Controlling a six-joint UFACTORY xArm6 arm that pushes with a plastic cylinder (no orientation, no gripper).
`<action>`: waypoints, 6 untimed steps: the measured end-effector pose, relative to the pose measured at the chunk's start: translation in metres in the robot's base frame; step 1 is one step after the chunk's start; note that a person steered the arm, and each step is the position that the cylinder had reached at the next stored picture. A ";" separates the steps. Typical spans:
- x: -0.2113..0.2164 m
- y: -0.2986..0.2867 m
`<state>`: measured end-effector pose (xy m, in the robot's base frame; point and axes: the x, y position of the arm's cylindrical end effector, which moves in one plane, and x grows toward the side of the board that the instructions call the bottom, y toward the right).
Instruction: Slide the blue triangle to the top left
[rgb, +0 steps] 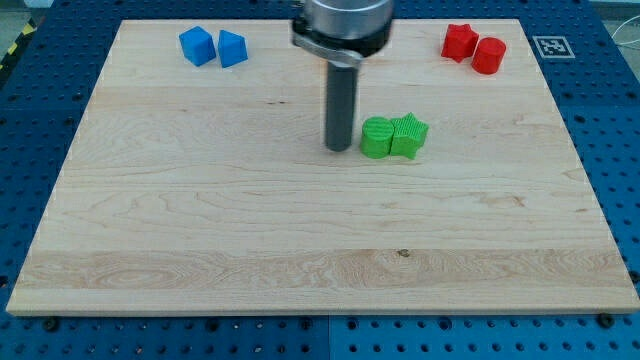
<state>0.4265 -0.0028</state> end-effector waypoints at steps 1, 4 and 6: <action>-0.032 -0.047; -0.127 -0.094; -0.184 -0.135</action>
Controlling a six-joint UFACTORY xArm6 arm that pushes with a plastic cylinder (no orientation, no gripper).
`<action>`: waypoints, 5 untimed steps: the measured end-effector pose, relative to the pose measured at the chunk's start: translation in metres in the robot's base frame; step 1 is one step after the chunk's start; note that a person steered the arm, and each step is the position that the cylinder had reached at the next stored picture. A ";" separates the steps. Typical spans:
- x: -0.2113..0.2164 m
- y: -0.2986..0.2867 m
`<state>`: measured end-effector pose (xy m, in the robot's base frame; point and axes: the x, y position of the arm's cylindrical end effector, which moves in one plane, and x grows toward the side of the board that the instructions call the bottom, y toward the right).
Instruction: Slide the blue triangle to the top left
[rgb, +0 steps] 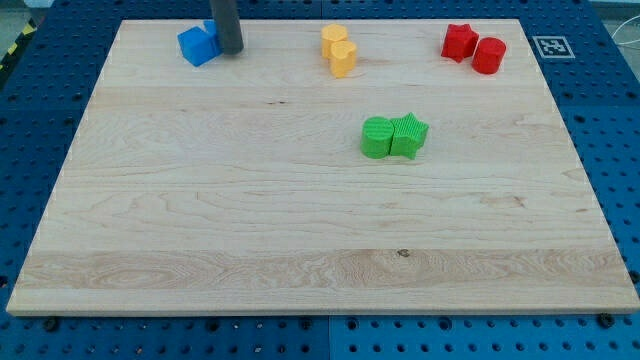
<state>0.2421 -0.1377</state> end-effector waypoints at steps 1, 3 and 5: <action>-0.029 -0.006; -0.050 -0.005; -0.049 -0.030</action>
